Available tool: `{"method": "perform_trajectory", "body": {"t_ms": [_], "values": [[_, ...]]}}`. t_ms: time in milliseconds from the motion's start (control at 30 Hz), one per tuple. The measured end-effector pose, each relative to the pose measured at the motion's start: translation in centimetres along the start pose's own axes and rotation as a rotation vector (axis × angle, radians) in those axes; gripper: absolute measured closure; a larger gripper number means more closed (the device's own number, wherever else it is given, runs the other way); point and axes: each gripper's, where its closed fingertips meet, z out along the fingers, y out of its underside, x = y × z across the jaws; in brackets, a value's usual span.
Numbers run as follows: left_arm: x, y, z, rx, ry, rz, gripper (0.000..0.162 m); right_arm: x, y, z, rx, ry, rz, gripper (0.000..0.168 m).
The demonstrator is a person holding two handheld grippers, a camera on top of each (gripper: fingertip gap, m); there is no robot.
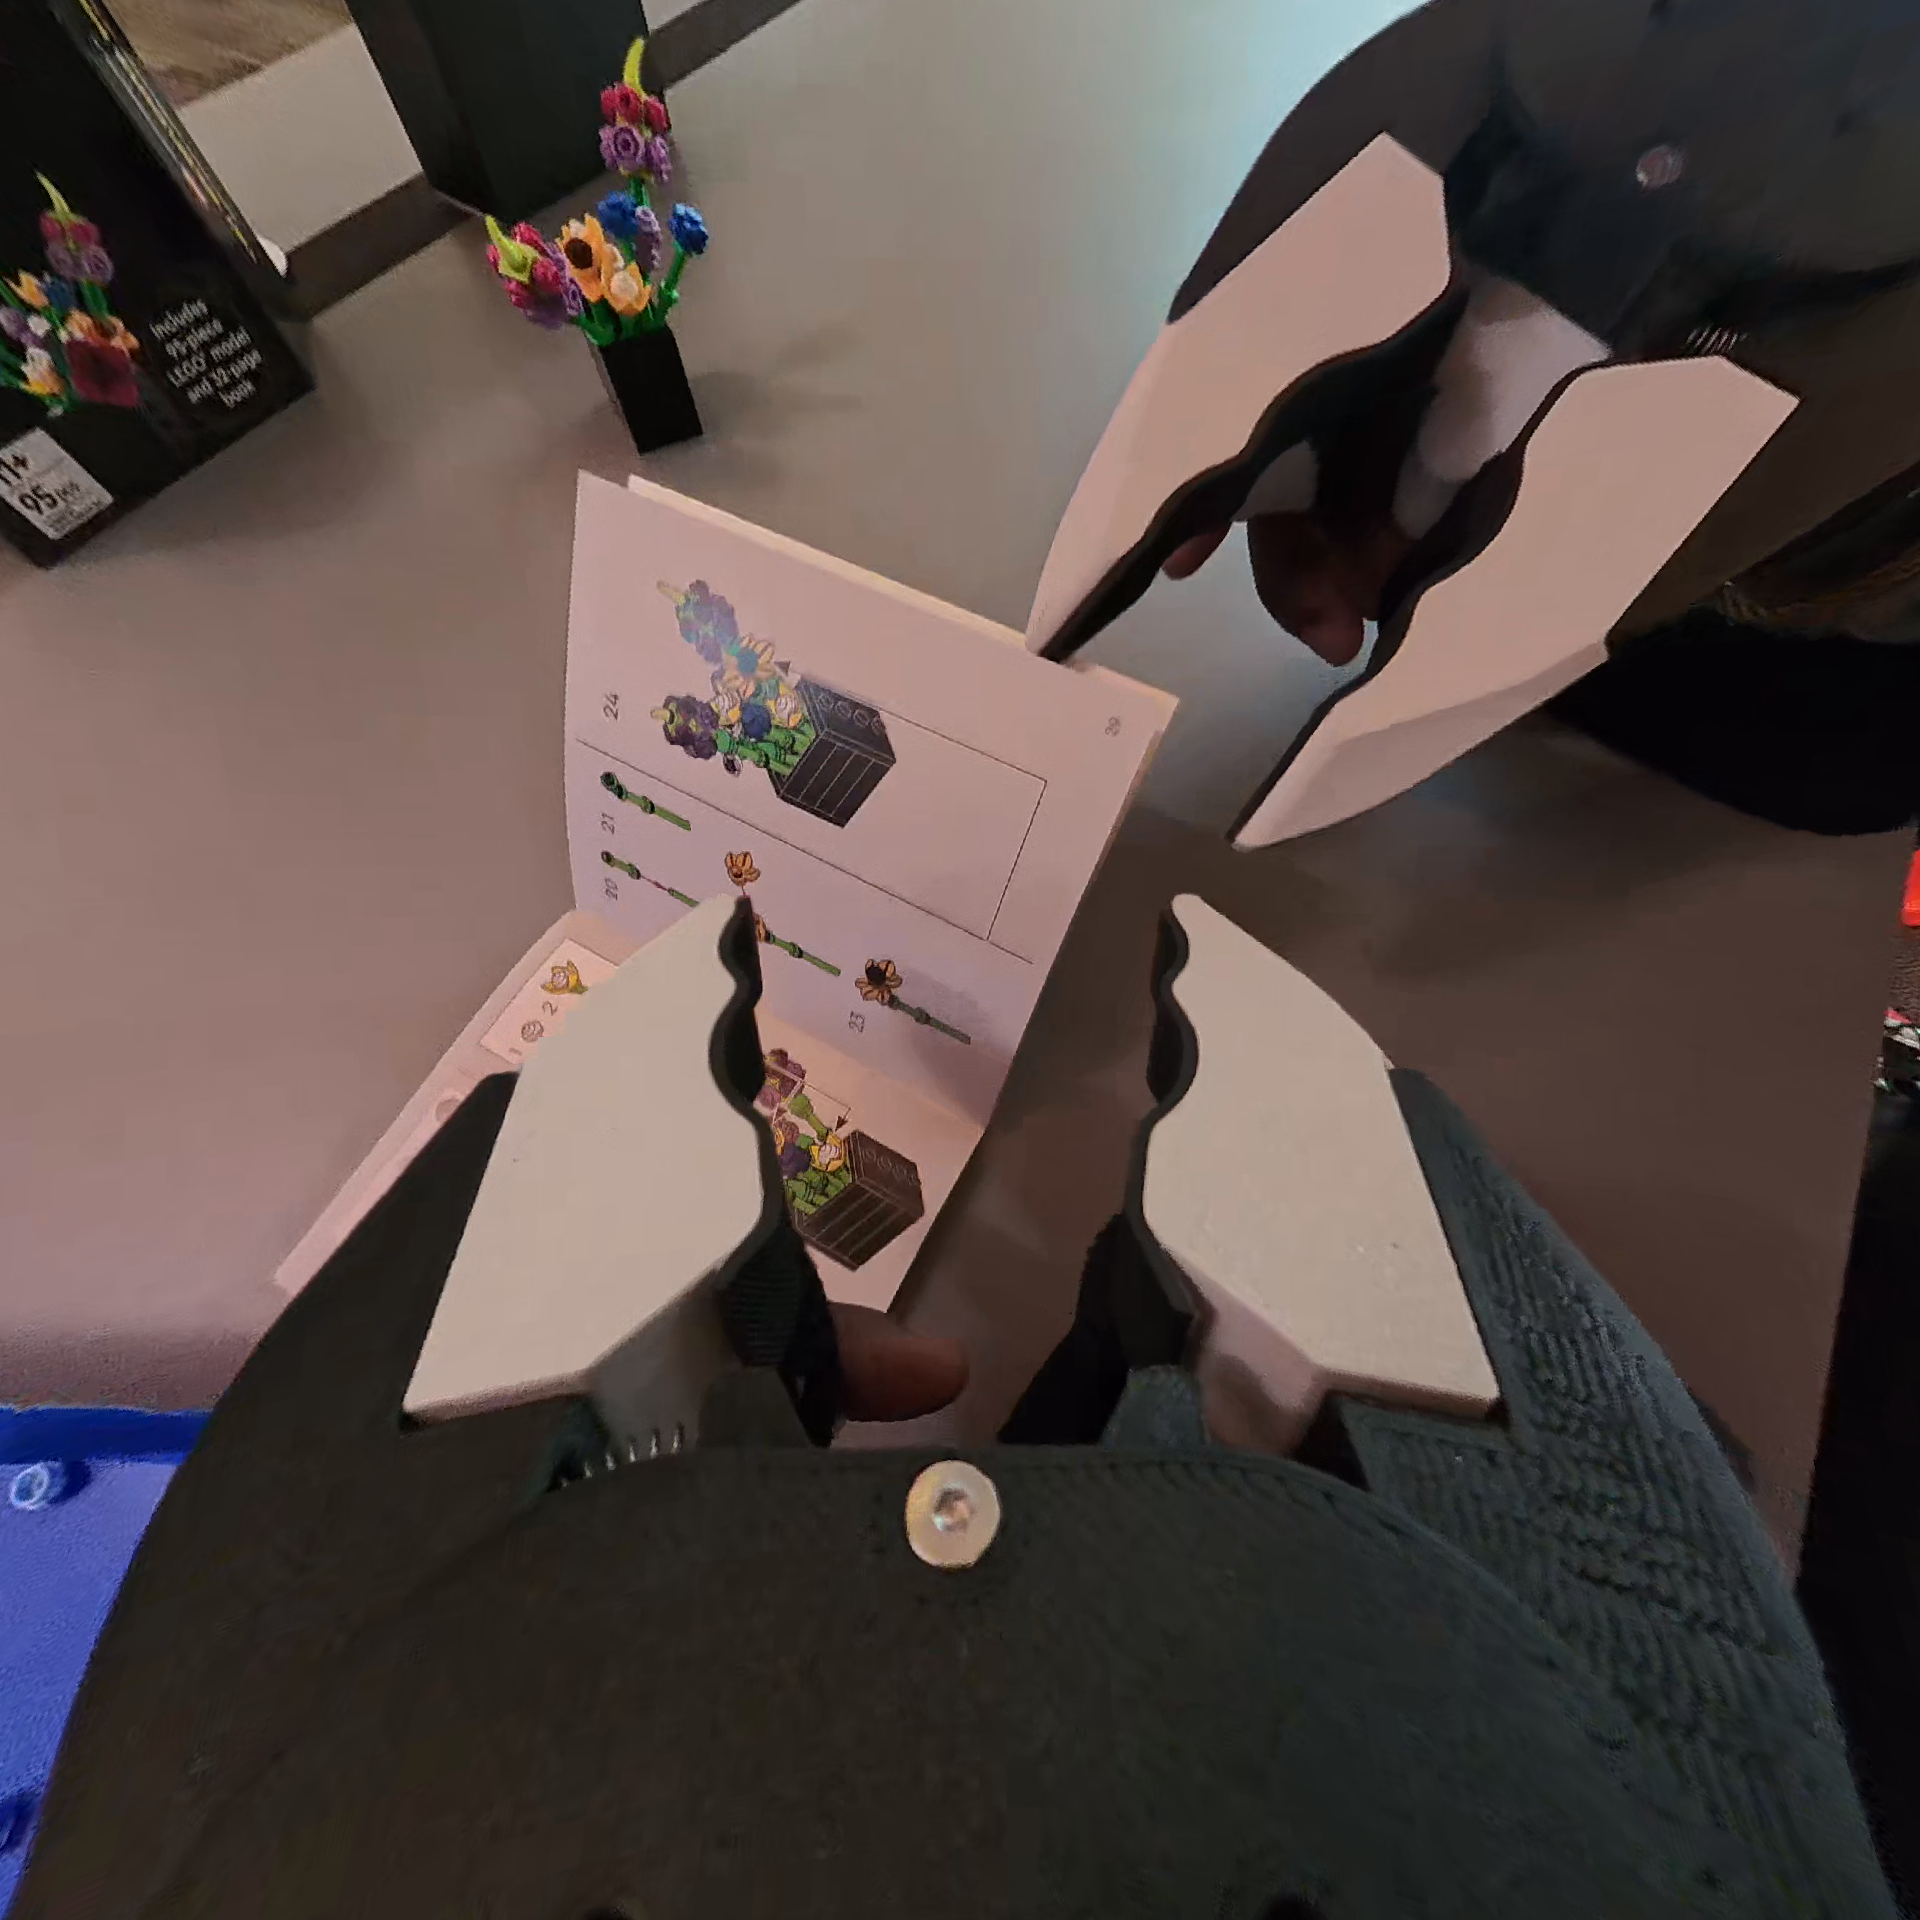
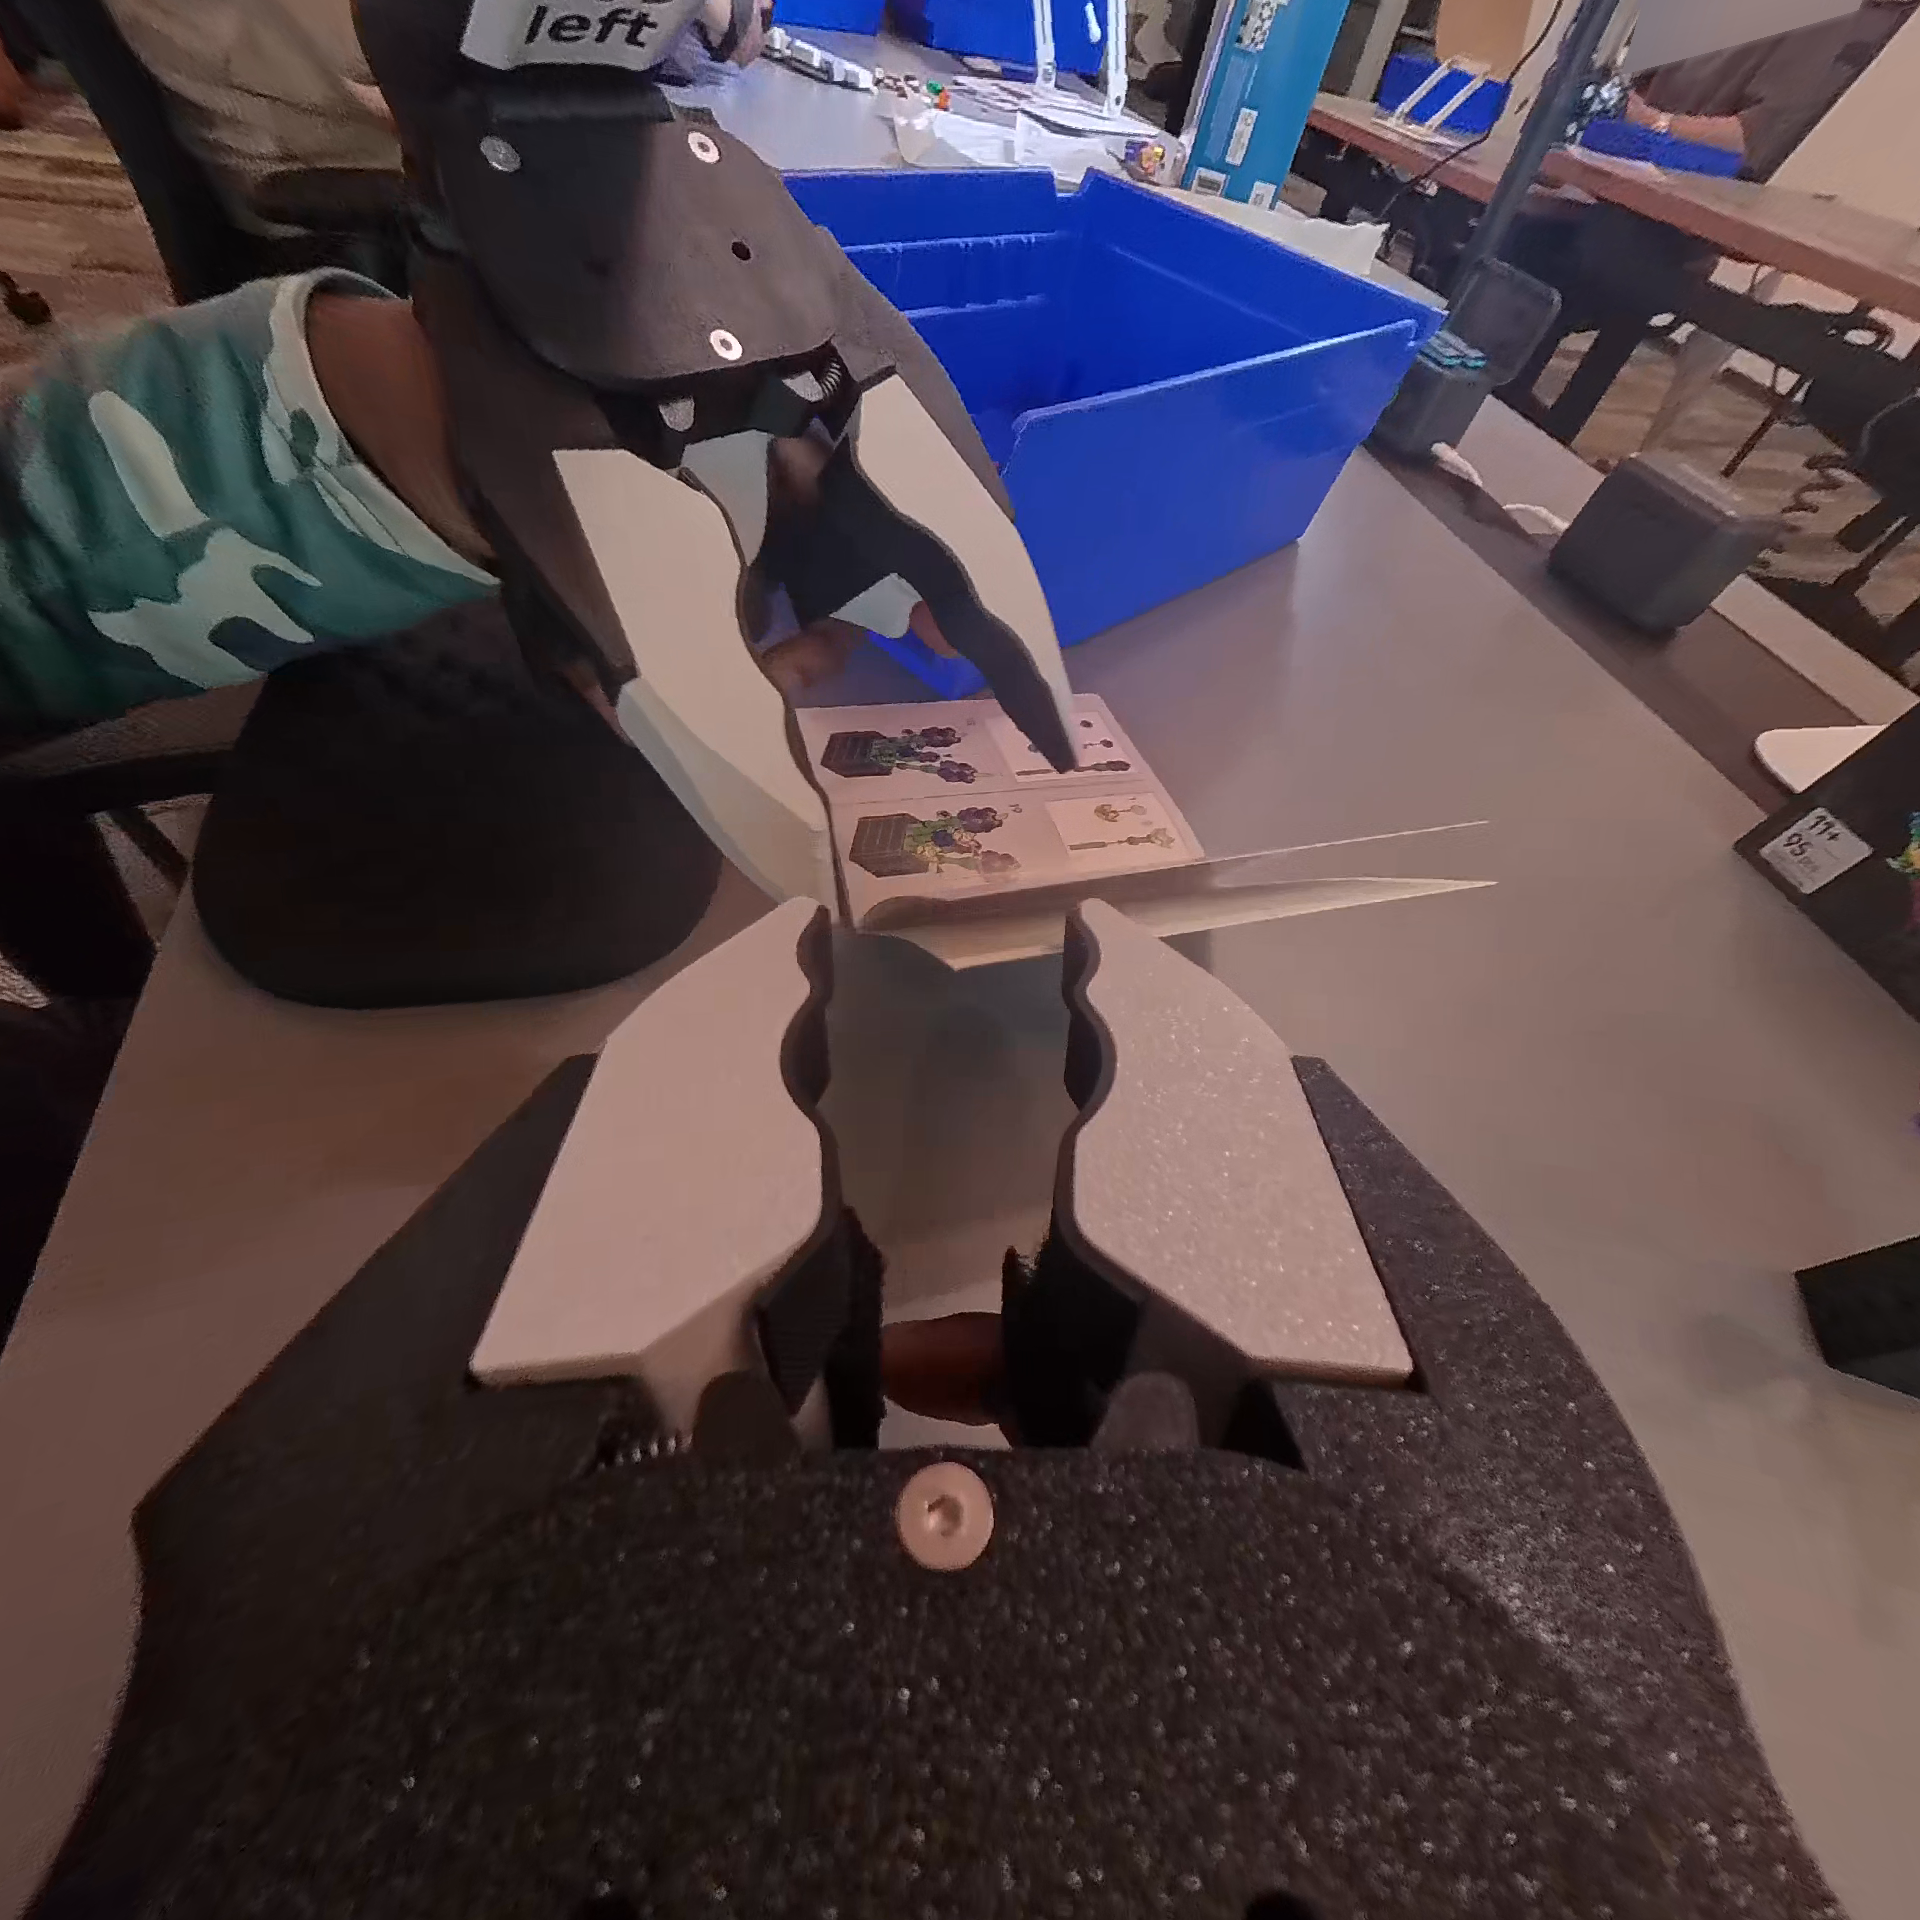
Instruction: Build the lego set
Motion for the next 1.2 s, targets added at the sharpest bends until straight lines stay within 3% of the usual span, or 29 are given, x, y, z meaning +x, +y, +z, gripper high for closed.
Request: {"method": "perform_trajectory", "body": {"t_ms": [200, 333, 433, 633, 767, 867, 1200], "values": [[-0.5, -0.5, 0.2, 0.048, -0.029, -0.011, 0.094, -0.5, -0.2, 0.2, 0.02, -0.035, 0.025, 0.126], [-1.0, -0.7, -0.1, 0.068, -0.054, -0.012, 0.098, -0.7, -0.5, 0.5, 0.05, -0.068, 0.087, 0.135], [-1.3, -0.7, -0.4, 0.076, -0.059, -0.024, 0.099, -0.6, -1.3, 0.6, 0.113, -0.124, 0.228, 0.142], [-1.7, -0.6, -0.9, 0.073, -0.06, -0.035, 0.1, 0.4, -1.8, 1.0, 0.163, -0.269, 0.639, 0.141], [-1.7, -0.5, -1.0, 0.074, -0.06, -0.038, 0.1, 1.3, -2.6, 1.0, 0.22, -0.354, 0.852, 0.152], [-1.5, -0.5, -0.9, 0.072, -0.05, -0.034, 0.101, 1.7, -2.4, 1.2, 0.232, -0.375, 0.948, 0.162], [-0.2, -0.4, -0.6, 0.077, 0.047, -0.044, 0.1, 1.8, -2.7, 1.4, 0.287, -0.443, 1.055, 0.165]]}}
